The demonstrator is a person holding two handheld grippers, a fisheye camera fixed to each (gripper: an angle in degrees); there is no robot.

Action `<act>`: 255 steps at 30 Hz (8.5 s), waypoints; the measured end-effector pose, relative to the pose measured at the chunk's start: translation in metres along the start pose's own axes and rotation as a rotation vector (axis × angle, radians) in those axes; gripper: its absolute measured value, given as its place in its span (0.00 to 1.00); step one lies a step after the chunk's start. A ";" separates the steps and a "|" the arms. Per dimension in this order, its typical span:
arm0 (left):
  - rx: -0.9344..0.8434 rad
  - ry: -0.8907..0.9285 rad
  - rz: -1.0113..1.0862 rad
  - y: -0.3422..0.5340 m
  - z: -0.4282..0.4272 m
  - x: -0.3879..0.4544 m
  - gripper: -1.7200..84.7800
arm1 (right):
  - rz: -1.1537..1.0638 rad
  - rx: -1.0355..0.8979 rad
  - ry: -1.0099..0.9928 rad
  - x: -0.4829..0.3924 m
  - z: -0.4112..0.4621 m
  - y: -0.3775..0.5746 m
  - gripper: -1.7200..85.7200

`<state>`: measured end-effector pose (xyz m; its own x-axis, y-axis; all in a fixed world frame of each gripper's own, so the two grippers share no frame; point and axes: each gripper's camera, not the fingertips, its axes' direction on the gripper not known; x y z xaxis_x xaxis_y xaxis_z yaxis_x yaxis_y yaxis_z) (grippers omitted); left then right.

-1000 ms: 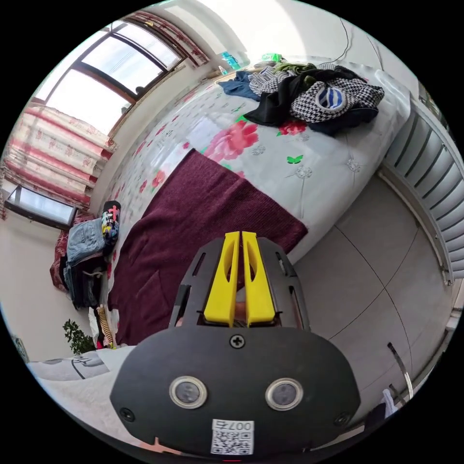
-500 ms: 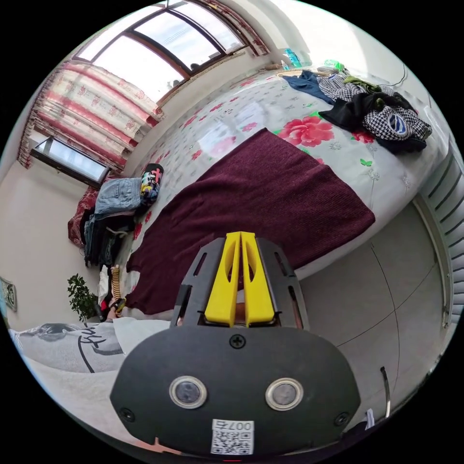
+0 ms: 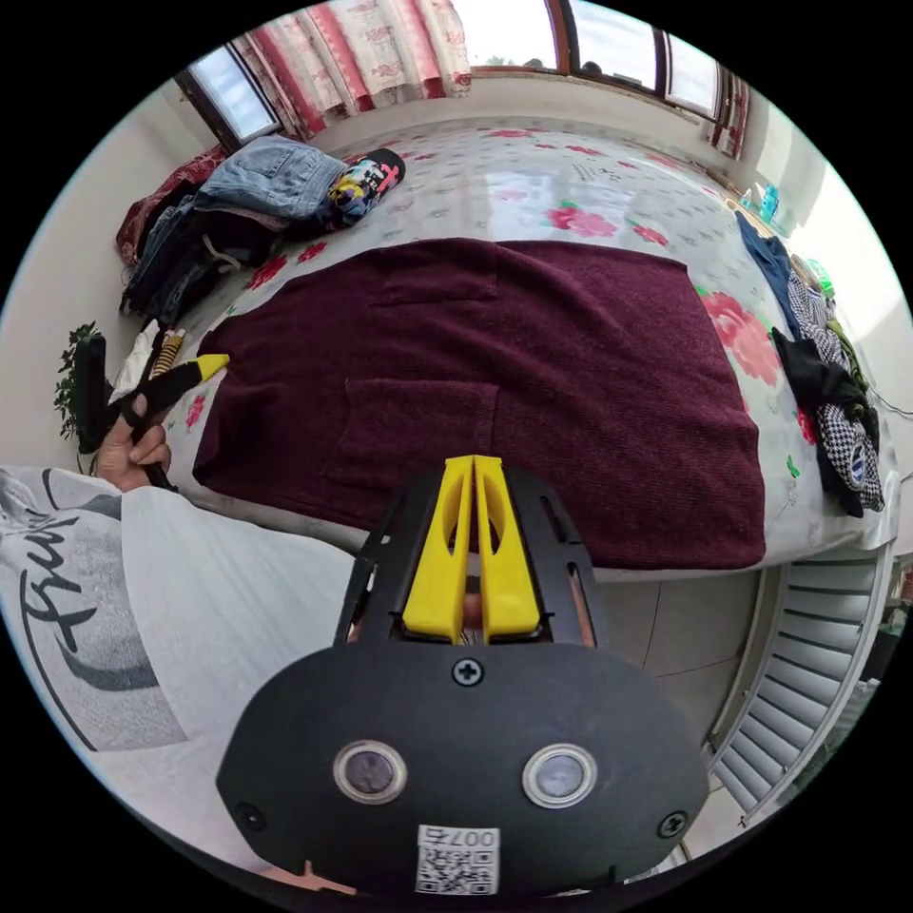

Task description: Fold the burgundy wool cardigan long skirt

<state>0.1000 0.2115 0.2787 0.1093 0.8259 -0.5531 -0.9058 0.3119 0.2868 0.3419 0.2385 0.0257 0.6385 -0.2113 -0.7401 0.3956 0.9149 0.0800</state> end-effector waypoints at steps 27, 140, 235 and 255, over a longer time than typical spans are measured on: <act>0.129 -0.605 -0.801 -0.069 -0.144 -0.344 0.17 | -0.258 -0.359 0.010 -0.135 0.225 -0.130 0.02; 0.123 -0.393 -0.798 0.178 0.148 -0.132 0.09 | -0.864 -0.486 -0.487 -0.079 0.234 0.022 0.09; -0.420 0.257 -0.201 -0.055 0.378 -0.172 0.08 | -0.022 -0.323 -0.677 0.339 0.149 -0.033 0.05; 0.159 0.247 -0.443 -0.327 0.264 -0.292 0.12 | 0.180 0.097 -0.798 0.393 0.084 -0.280 0.11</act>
<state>0.4721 -0.0078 0.5533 0.3498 0.4698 -0.8105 -0.7196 0.6887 0.0886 0.5371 -0.1294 -0.2316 0.9602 -0.2787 -0.0165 0.2746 0.9319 0.2369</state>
